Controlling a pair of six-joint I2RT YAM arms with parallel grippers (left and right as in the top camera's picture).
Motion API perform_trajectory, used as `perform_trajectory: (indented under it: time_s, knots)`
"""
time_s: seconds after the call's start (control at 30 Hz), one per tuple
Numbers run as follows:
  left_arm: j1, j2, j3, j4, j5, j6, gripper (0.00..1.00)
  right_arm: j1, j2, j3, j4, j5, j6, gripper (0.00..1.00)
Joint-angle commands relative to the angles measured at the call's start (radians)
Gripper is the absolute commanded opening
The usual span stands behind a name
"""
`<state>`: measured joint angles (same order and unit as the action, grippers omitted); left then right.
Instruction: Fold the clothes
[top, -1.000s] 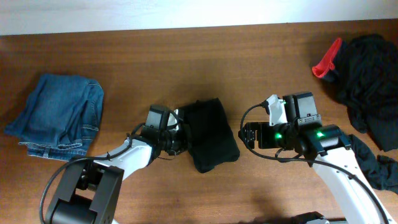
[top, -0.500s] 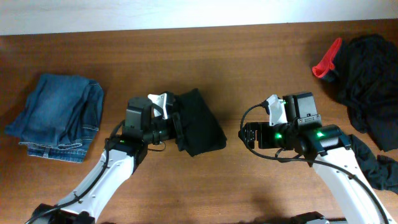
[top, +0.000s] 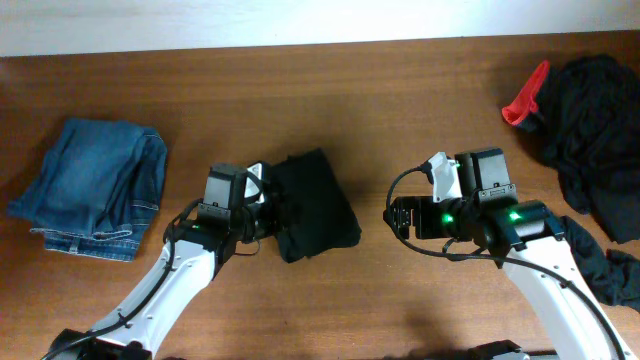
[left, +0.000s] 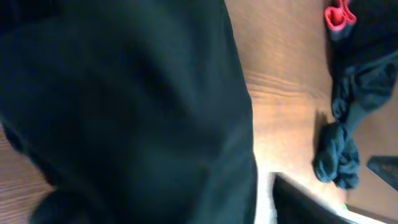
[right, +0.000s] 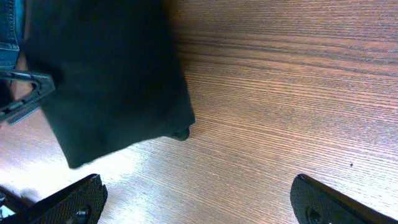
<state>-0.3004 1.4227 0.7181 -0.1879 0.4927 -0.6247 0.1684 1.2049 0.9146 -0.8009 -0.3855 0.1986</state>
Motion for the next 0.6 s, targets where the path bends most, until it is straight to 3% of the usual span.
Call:
perform_trajectory:
  time_s: [0.0,0.17,0.23,0.57]
  knots:
    - [0.002,0.009,0.017,-0.002,-0.074,0.013,0.86,-0.005,-0.017,0.022,0.003,-0.002,-0.011,0.99]
    - [0.002,0.05,0.018,-0.08,-0.064,-0.002,0.87,-0.005,-0.017,0.022,0.003,-0.002,-0.011,0.99]
    - [0.003,0.06,0.017,-0.138,-0.082,-0.016,0.99,-0.005,-0.017,0.022,0.003,-0.002,-0.011,0.99]
    - [0.137,0.071,0.017,-0.187,-0.123,-0.06,0.99,-0.005,-0.017,0.022,0.005,-0.002,-0.011,0.99]
